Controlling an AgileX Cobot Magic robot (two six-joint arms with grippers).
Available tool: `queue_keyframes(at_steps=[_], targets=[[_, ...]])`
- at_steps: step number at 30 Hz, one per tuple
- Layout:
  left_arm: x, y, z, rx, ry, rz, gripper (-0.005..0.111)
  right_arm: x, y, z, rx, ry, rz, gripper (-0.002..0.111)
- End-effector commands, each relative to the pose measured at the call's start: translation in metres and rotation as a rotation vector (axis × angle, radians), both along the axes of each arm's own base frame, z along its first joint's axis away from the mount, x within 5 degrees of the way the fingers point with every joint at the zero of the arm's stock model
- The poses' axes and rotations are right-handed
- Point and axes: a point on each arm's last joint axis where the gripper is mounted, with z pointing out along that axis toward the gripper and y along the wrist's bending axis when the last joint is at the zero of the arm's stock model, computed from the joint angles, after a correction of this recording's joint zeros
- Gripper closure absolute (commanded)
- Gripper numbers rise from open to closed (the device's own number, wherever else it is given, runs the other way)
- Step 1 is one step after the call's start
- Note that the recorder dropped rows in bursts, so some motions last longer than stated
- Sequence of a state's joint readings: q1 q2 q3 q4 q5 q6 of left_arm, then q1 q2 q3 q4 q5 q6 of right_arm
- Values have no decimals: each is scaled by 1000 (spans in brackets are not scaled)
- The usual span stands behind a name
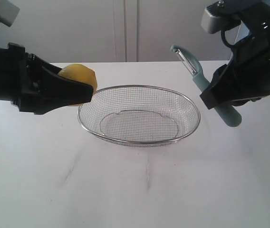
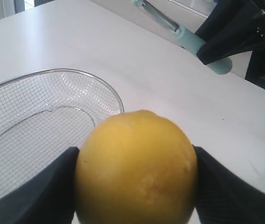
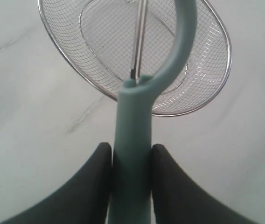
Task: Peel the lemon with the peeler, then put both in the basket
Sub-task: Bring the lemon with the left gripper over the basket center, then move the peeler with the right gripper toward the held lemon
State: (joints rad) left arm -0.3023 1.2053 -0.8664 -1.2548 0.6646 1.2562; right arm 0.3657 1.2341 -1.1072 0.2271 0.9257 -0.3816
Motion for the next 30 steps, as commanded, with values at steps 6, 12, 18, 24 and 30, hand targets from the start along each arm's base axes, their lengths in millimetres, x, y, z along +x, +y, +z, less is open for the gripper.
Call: queue_keyframes(at_steps=[6,12,18,24,30], targets=[[9,0,-5,47,-123,13,107,3,-1,1,40,-12,-49,108],[29,-8,-28,0,9,27,107,11,2,-8,36,27,-61,108],[30,-13,-35,18,-57,-77,107,27,18,-45,92,205,-54,108],[25,-17,-28,-48,-121,-146,107,34,41,-73,197,355,138,108],[24,-18,-26,-72,-129,-163,107,40,59,-97,326,503,245,108]])
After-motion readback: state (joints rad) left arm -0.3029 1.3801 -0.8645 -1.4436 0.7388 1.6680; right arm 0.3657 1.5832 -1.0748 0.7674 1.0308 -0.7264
